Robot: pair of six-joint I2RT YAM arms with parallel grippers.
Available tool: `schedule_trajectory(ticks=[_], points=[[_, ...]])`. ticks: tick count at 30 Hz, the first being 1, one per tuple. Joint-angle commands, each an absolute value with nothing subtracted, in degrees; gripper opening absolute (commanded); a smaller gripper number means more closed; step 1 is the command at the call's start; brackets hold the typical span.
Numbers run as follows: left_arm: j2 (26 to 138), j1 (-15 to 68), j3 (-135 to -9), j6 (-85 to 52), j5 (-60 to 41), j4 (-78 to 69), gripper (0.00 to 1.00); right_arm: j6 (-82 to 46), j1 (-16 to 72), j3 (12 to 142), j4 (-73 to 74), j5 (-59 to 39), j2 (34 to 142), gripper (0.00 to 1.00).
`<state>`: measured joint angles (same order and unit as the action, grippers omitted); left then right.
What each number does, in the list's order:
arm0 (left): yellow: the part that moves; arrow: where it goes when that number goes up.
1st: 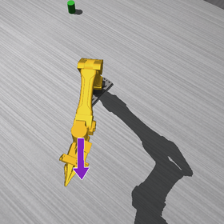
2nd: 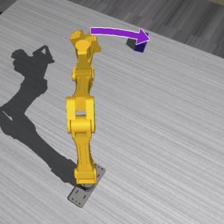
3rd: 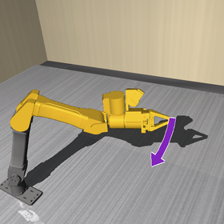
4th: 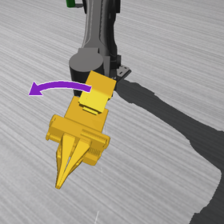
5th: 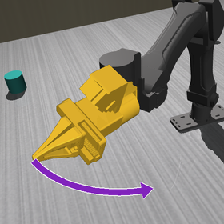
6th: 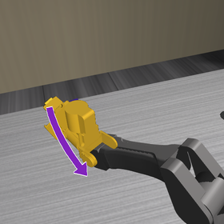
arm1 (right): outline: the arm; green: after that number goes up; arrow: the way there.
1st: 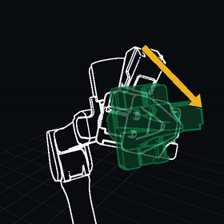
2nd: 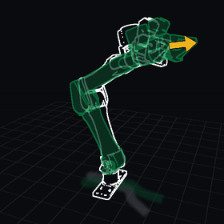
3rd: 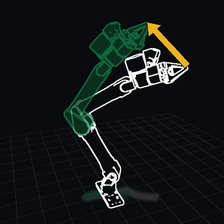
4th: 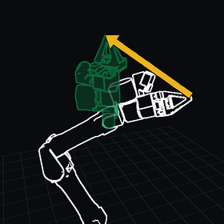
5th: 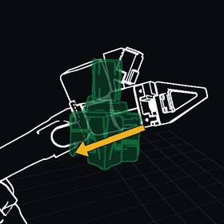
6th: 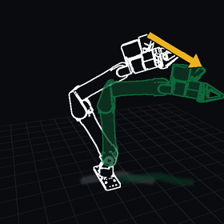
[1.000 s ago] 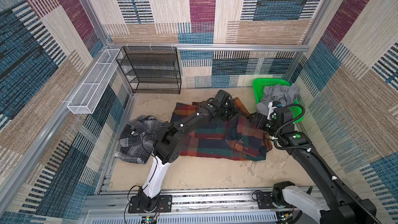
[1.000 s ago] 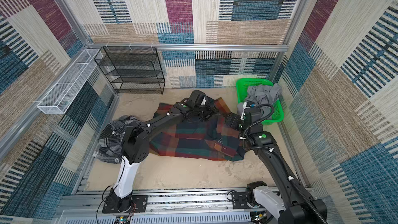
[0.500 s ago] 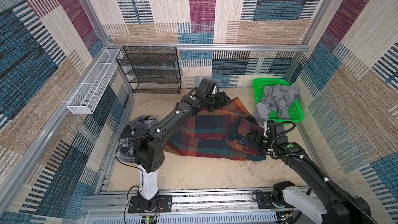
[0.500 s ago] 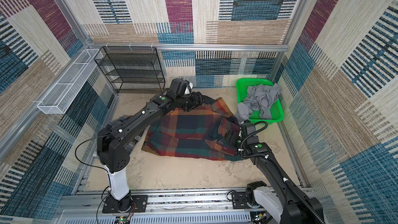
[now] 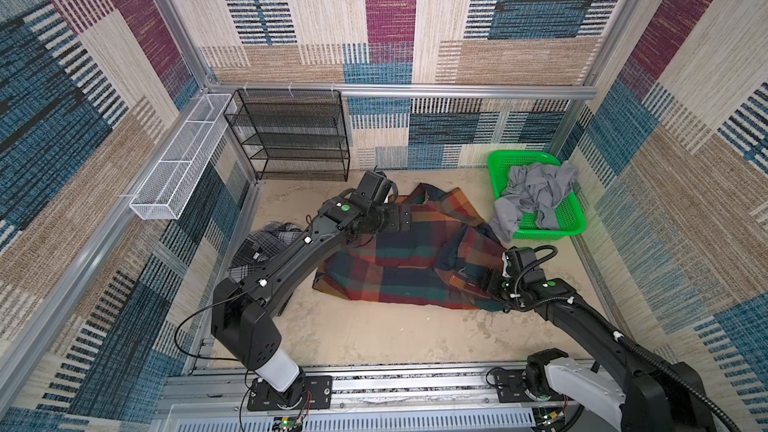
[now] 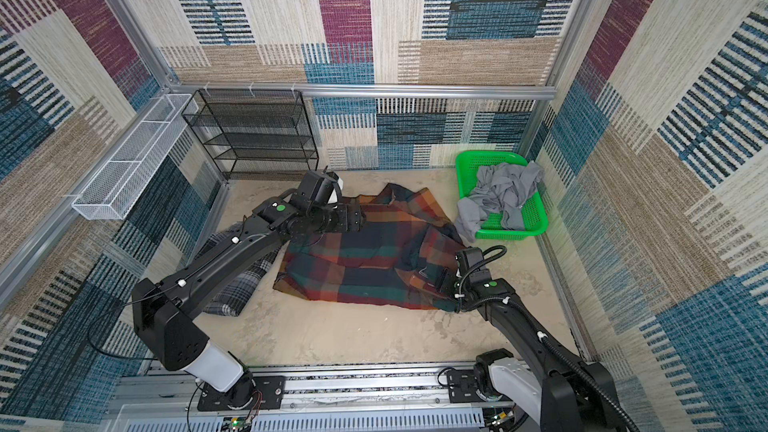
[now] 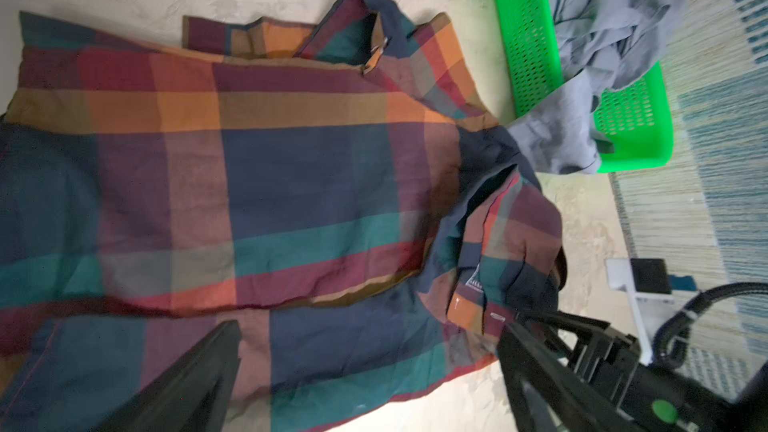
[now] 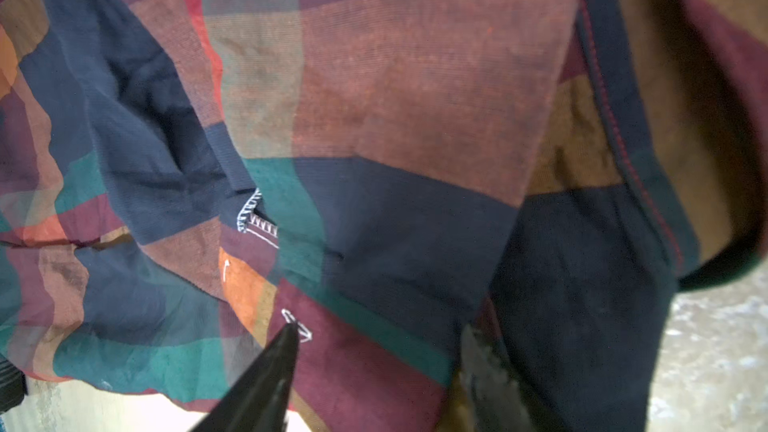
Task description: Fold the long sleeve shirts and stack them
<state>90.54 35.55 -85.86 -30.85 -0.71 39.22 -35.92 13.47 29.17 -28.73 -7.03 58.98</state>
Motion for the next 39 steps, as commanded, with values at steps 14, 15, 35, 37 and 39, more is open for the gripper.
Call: schedule_trajectory(ticks=[14,15,35,37,39], points=[[81.2,30.6,-72.8,-30.0,-1.7,38.0,0.99,-33.4,13.6,34.0,-19.5,-13.6,64.3,0.06],[80.7,30.4,-72.3,-29.8,-1.8,38.0,0.99,-33.1,13.6,34.7,-20.5,-13.0,64.2,0.09],[69.6,23.0,-62.4,-28.8,-4.5,37.6,0.99,-36.2,14.7,41.3,-13.7,-19.2,67.3,0.00],[68.3,22.0,-62.3,-28.4,-4.5,37.9,0.99,-34.7,14.7,46.4,-16.0,-18.2,67.0,0.00],[67.0,21.5,-62.1,-27.9,-3.9,38.4,0.99,-33.4,14.6,50.6,-18.2,-17.2,66.8,0.00]])
